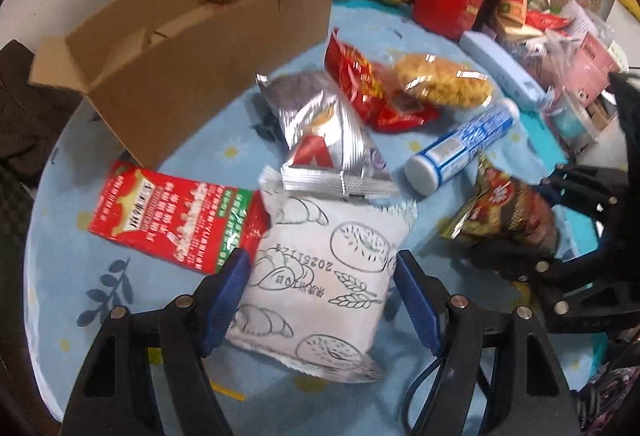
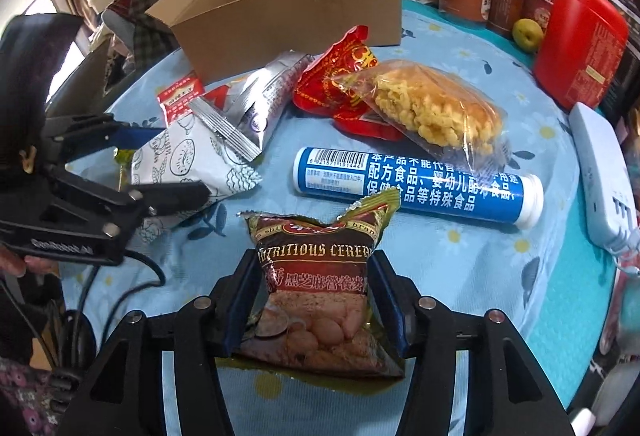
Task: Organize snacks
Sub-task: 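Grasp the white printed bread bag with the left gripper while the right gripper holds the cereal bag, then lift both bags and carry them toward the cardboard box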
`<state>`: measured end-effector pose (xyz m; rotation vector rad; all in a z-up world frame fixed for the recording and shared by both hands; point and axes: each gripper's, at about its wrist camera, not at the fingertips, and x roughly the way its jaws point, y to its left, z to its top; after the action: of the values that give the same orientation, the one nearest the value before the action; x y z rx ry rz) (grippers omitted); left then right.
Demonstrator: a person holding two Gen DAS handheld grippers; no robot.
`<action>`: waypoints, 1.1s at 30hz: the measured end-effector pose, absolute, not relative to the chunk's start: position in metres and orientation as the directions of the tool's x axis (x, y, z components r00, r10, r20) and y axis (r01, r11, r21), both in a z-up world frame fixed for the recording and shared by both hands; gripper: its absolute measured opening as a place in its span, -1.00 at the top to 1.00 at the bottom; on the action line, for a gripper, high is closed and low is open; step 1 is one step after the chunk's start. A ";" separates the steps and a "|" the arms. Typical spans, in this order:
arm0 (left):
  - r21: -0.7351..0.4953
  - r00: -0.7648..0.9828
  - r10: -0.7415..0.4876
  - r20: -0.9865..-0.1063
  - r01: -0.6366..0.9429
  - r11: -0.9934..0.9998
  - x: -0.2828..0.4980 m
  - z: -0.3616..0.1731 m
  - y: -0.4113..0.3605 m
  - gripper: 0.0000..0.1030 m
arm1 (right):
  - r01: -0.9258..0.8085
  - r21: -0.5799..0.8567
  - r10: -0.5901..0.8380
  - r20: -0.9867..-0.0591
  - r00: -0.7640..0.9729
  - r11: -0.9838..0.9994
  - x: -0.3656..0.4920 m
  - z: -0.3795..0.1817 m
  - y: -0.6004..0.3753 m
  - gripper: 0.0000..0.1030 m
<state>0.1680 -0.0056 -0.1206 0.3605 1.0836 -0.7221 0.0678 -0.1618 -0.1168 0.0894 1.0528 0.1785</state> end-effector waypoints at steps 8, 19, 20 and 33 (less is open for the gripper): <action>-0.043 0.334 -0.338 -0.880 0.653 0.756 0.159 -0.130 -0.003 -0.43 | -0.109 0.131 0.167 -0.864 0.475 0.985 0.070 -0.121 -0.158 -0.11; -0.124 0.335 -0.369 -0.867 0.573 0.810 0.146 -0.123 0.015 -0.12 | -0.103 0.071 0.115 -0.842 0.528 0.992 0.064 -0.115 -0.153 0.13; -0.130 0.333 -0.373 -0.866 0.571 0.811 0.144 -0.122 0.016 -0.11 | -0.104 0.073 0.117 -0.840 0.530 0.992 0.063 -0.115 -0.153 0.15; -0.208 0.341 -0.429 -0.836 0.526 0.825 0.112 -0.106 0.029 -0.09 | -0.152 0.134 0.197 -0.803 0.563 0.979 0.038 -0.102 -0.140 0.17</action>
<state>0.1117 0.0286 -0.1061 0.1043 1.0531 -0.6221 0.0376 -0.1404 -0.1019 0.0520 0.9512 0.2056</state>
